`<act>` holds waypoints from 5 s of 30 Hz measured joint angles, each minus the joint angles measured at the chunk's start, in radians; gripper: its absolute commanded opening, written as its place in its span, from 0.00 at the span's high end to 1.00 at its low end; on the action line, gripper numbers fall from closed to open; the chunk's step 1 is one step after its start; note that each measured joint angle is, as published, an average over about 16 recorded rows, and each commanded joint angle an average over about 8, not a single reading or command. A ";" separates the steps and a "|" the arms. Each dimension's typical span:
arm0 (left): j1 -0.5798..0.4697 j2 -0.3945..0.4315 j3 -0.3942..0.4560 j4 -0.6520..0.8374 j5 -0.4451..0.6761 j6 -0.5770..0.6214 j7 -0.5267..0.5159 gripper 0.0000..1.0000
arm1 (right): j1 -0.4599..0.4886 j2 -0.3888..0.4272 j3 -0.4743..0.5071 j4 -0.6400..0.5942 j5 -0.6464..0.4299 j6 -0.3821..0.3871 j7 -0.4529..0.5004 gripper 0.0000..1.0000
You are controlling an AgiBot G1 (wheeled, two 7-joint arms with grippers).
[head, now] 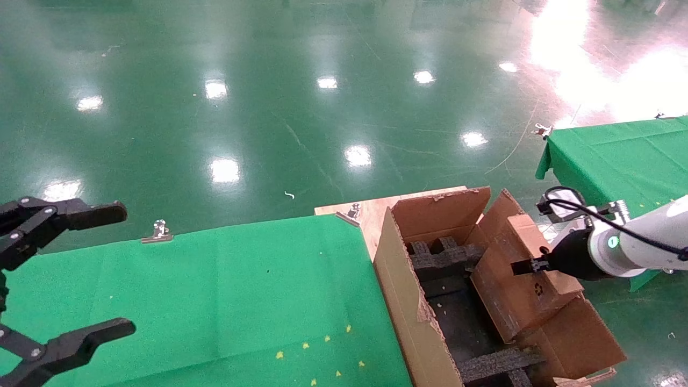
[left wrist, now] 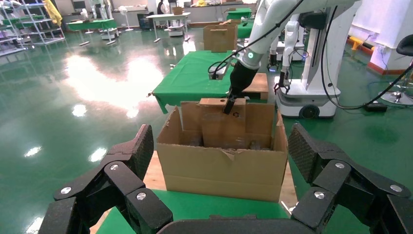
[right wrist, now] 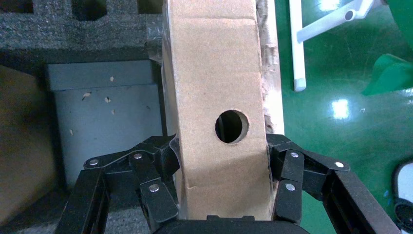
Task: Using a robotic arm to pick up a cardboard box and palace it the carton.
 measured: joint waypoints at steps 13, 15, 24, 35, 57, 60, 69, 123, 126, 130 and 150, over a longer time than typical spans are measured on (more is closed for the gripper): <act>0.000 0.000 0.000 0.000 0.000 0.000 0.000 0.00 | -0.101 -0.106 -0.027 -0.165 0.031 0.118 -0.062 1.00; 0.000 0.000 0.000 0.000 0.000 0.000 0.000 0.00 | -0.116 -0.123 -0.030 -0.197 0.045 0.132 -0.082 1.00; 0.000 0.000 0.000 0.000 0.000 0.000 0.000 0.00 | -0.176 -0.200 -0.034 -0.349 0.127 0.178 -0.187 1.00; 0.000 0.000 0.000 0.000 0.000 0.000 0.000 0.00 | -0.218 -0.275 -0.025 -0.506 0.222 0.190 -0.317 0.91; 0.000 0.000 0.000 0.000 0.000 0.000 0.000 0.00 | -0.215 -0.288 -0.016 -0.543 0.251 0.180 -0.355 0.00; 0.000 0.000 0.000 0.000 0.000 0.000 0.000 0.00 | -0.208 -0.286 -0.014 -0.541 0.251 0.178 -0.355 0.00; 0.000 0.000 0.000 0.000 0.000 0.000 0.000 0.00 | -0.162 -0.272 -0.003 -0.511 0.235 0.183 -0.351 0.00; 0.000 -0.001 0.001 0.001 -0.001 -0.001 0.001 0.00 | -0.037 -0.140 0.489 -0.089 0.856 -0.139 -0.790 0.00; 0.000 -0.001 0.001 0.001 -0.001 -0.001 0.001 0.00 | -0.079 -0.142 0.542 -0.084 0.883 -0.163 -0.853 0.00; 0.000 -0.001 0.001 0.001 -0.001 -0.001 0.001 0.00 | -0.136 -0.145 0.612 -0.078 0.920 -0.195 -0.937 0.00; 0.000 -0.001 0.001 0.001 -0.001 -0.001 0.001 0.00 | -0.418 -0.159 0.965 -0.046 1.103 -0.354 -1.358 0.00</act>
